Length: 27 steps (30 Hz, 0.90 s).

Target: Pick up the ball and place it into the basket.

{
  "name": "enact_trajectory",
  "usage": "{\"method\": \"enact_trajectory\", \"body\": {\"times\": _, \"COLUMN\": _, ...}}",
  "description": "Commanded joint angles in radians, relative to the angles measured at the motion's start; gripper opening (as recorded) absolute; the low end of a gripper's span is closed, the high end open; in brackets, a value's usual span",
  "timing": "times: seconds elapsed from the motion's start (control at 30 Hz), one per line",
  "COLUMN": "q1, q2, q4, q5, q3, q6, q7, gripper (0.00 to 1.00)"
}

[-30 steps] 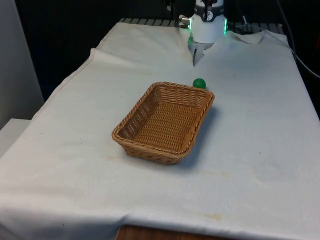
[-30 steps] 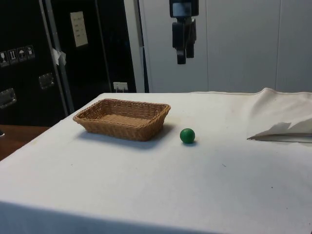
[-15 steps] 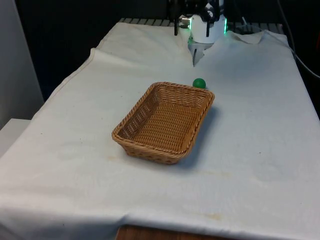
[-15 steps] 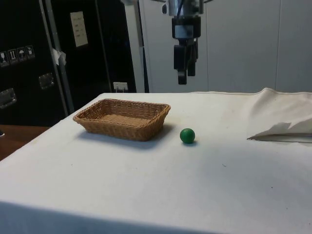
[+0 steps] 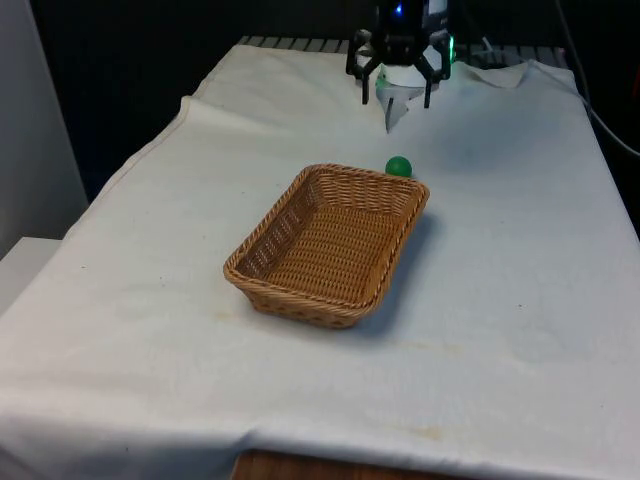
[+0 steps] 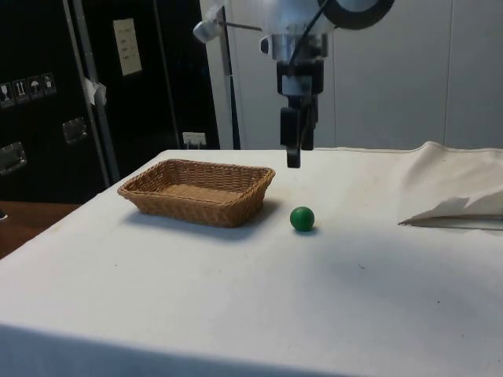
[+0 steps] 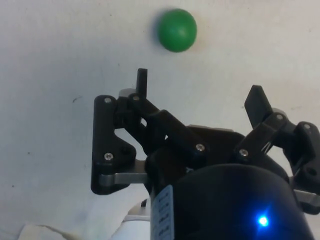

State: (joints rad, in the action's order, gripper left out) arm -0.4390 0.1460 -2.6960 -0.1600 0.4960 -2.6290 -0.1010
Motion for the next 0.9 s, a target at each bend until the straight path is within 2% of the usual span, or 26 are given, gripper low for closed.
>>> {"method": "enact_trajectory", "body": {"times": 0.0, "q1": -0.008, "q2": -0.008, "q4": -0.006, "q5": 0.014, "q3": -0.002, "q6": -0.022, "q7": 0.004, "gripper": 1.0}}
{"method": "enact_trajectory", "body": {"times": 0.1, "q1": -0.012, "q2": -0.044, "q4": -0.012, "q5": 0.025, "q3": -0.018, "q6": -0.062, "q7": 0.006, "gripper": 1.0}}
{"method": "enact_trajectory", "body": {"times": 0.27, "q1": -0.015, "q2": -0.084, "q4": -0.009, "q5": 0.034, "q3": -0.047, "q6": -0.09, "q7": 0.0, "gripper": 1.0}}
{"method": "enact_trajectory", "body": {"times": 0.3, "q1": -0.007, "q2": -0.082, "q4": -0.006, "q5": 0.022, "q3": -0.043, "q6": -0.082, "q7": -0.001, "gripper": 1.0}}
{"method": "enact_trajectory", "body": {"times": 0.33, "q1": -0.015, "q2": -0.092, "q4": -0.008, "q5": 0.032, "q3": -0.054, "q6": -0.094, "q7": -0.003, "gripper": 1.0}}
{"method": "enact_trajectory", "body": {"times": 0.53, "q1": -0.015, "q2": -0.146, "q4": -0.005, "q5": 0.032, "q3": -0.095, "q6": -0.128, "q7": -0.014, "gripper": 1.0}}
{"method": "enact_trajectory", "body": {"times": 0.6, "q1": -0.012, "q2": -0.146, "q4": -0.003, "q5": 0.022, "q3": -0.097, "q6": -0.12, "q7": -0.019, "gripper": 1.0}}
{"method": "enact_trajectory", "body": {"times": 0.7, "q1": -0.012, "q2": -0.175, "q4": -0.006, "q5": 0.042, "q3": -0.1, "q6": -0.159, "q7": -0.005, "gripper": 1.0}}
{"method": "enact_trajectory", "body": {"times": 0.87, "q1": -0.004, "q2": -0.209, "q4": -0.008, "q5": 0.048, "q3": -0.097, "q6": -0.203, "q7": 0.014, "gripper": 1.0}}
